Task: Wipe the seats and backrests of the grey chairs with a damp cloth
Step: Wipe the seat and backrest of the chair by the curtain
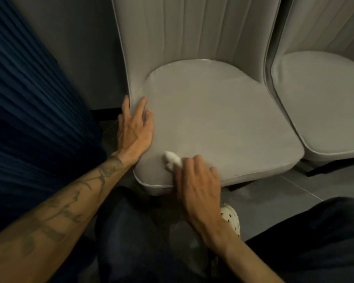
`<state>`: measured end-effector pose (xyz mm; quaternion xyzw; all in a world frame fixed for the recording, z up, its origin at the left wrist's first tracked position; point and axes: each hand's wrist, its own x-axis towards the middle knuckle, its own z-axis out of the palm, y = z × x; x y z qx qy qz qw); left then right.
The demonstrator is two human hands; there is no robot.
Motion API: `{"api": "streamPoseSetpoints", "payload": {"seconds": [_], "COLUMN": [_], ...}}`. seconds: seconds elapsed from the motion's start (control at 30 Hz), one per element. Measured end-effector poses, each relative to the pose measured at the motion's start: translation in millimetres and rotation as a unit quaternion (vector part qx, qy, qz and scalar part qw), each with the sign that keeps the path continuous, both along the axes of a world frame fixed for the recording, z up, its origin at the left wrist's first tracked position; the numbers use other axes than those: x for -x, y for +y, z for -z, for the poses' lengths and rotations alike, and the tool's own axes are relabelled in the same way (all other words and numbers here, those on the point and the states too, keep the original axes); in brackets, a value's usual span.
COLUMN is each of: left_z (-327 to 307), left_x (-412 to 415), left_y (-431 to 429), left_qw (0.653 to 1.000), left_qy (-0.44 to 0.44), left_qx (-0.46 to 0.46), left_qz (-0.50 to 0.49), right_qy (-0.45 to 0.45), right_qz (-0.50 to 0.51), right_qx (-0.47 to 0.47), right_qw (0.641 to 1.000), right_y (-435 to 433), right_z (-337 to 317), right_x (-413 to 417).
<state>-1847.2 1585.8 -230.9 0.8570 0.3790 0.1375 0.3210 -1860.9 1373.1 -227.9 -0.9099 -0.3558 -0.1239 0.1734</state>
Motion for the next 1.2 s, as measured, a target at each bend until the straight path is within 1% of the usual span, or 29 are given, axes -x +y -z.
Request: {"api": "streamPoseSetpoints", "payload": {"seconds": [0.17, 0.23, 0.3, 0.37, 0.43, 0.53, 0.67, 0.8, 0.9, 0.97, 1.13, 1.2], "left_z": [3, 4, 5, 6, 6, 6, 6, 3, 3, 3, 3, 4], "left_x": [0, 0, 0, 0, 0, 0, 2, 2, 3, 3, 3, 2], "left_y": [4, 7, 7, 7, 8, 9, 8, 8, 9, 8, 8, 9], "left_qw": [1.0, 1.0, 1.0, 1.0, 1.0, 1.0, 1.0, 1.0, 1.0, 1.0, 1.0, 1.0], "left_qy": [-0.012, -0.015, -0.015, -0.015, -0.013, -0.009, -0.002, 0.002, 0.004, 0.007, 0.008, 0.011], "left_qx": [0.005, 0.009, 0.008, 0.005, 0.006, 0.0, 0.002, -0.003, -0.002, 0.003, -0.003, -0.005], "left_qz": [0.004, 0.0, -0.001, 0.003, 0.002, 0.001, 0.002, 0.008, 0.011, 0.011, 0.006, 0.009], "right_qy": [-0.017, -0.016, -0.027, -0.037, -0.034, -0.045, -0.048, -0.043, -0.044, -0.034, -0.009, -0.005], "right_qz": [-0.121, -0.148, -0.172, -0.184, -0.19, -0.199, -0.212, -0.219, -0.273, -0.305, -0.287, -0.278], "right_qx": [0.004, 0.014, 0.045, 0.062, 0.064, 0.062, 0.046, 0.078, 0.119, 0.13, 0.136, 0.134], "right_qw": [0.992, 0.989, 0.984, 0.98, 0.979, 0.977, 0.975, 0.972, 0.954, 0.943, 0.948, 0.951], "right_y": [51, 41, 16, 2, 14, 40, 26, 34, 33, 29, 51, 42], "right_z": [-1, 0, 1, 1, -3, -7, -6, -10, -16, -20, -24, -24], "right_x": [39, 34, 21, 12, 15, 25, 13, 16, 10, 3, 21, 13]}}
